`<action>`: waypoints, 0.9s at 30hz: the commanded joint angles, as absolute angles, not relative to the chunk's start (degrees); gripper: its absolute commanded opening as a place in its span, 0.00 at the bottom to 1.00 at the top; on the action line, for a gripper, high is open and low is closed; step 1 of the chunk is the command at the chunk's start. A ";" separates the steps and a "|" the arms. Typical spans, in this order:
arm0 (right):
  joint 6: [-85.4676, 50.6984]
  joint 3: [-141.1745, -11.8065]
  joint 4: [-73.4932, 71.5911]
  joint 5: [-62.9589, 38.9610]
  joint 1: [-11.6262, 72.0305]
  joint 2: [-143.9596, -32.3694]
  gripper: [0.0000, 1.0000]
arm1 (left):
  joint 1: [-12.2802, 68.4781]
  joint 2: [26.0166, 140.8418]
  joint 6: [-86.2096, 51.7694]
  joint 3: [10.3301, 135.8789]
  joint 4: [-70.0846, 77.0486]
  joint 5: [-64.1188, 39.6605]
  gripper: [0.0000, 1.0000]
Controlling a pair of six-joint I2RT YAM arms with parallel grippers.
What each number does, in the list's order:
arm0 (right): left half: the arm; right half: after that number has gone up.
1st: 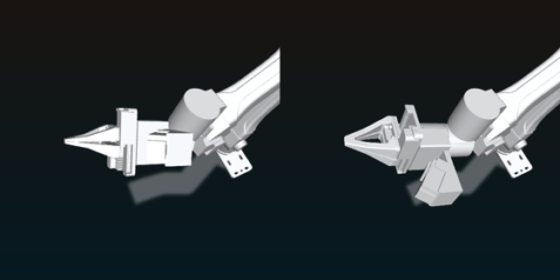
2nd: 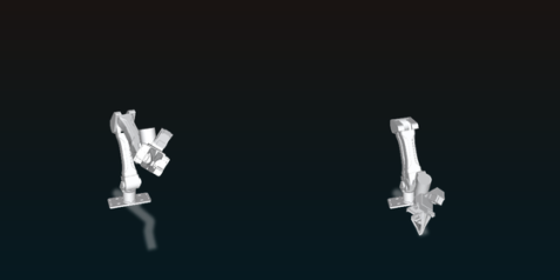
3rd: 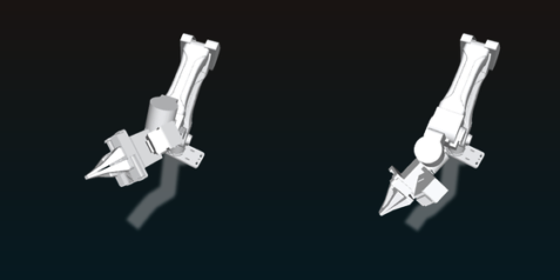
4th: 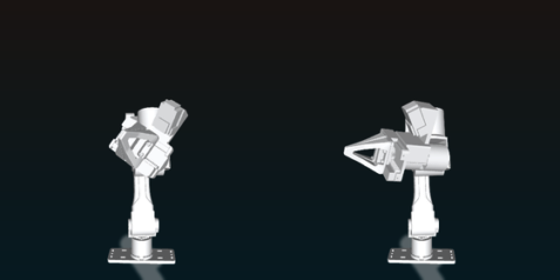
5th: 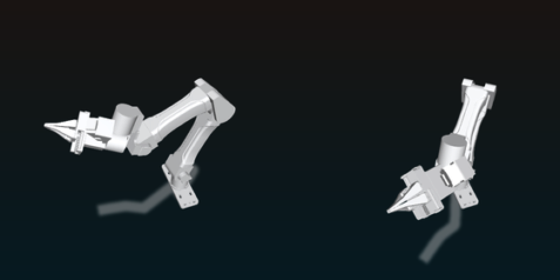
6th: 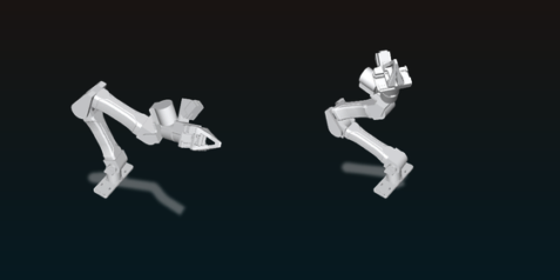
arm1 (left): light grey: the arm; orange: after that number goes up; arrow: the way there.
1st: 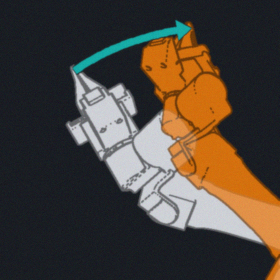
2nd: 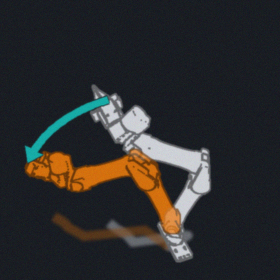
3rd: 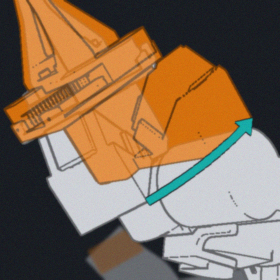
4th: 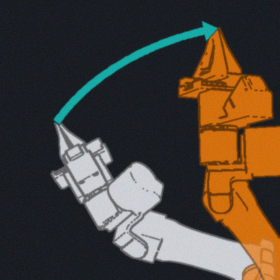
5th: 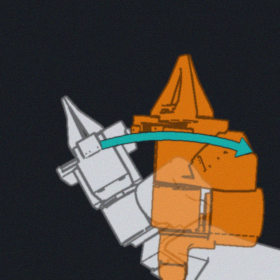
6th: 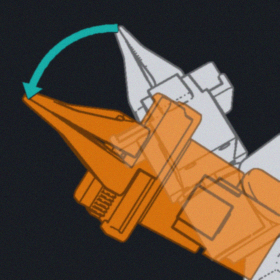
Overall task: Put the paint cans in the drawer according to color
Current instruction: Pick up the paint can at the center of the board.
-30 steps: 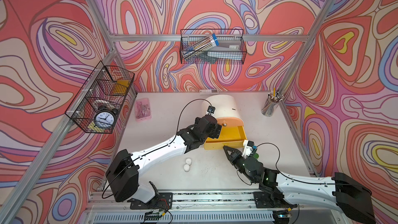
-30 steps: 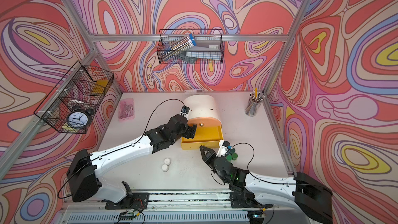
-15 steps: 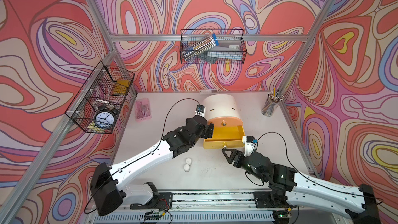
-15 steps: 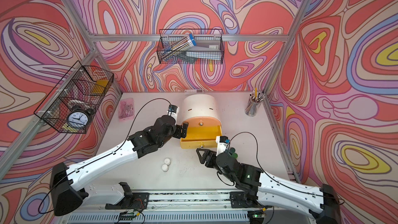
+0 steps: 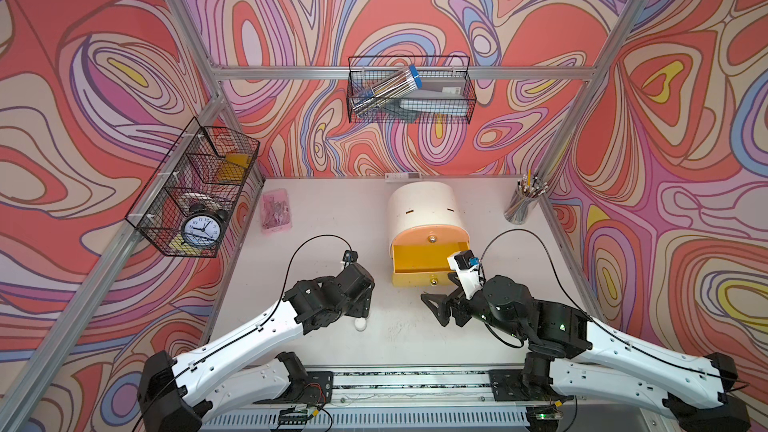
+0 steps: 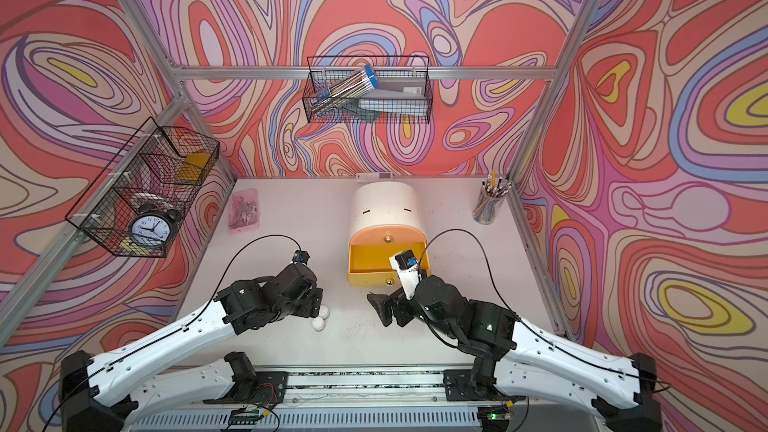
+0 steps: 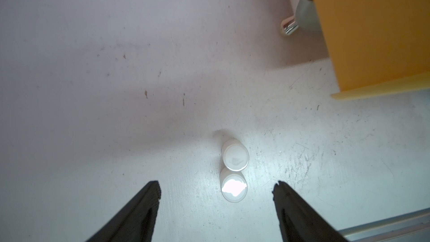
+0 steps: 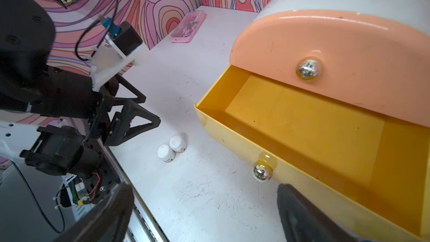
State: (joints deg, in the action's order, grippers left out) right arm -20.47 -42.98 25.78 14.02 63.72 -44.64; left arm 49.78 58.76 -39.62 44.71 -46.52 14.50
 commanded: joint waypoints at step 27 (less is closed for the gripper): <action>-14.59 -35.52 21.14 5.03 64.00 -34.96 0.98 | 49.14 82.94 -39.20 42.93 -31.54 11.49 0.25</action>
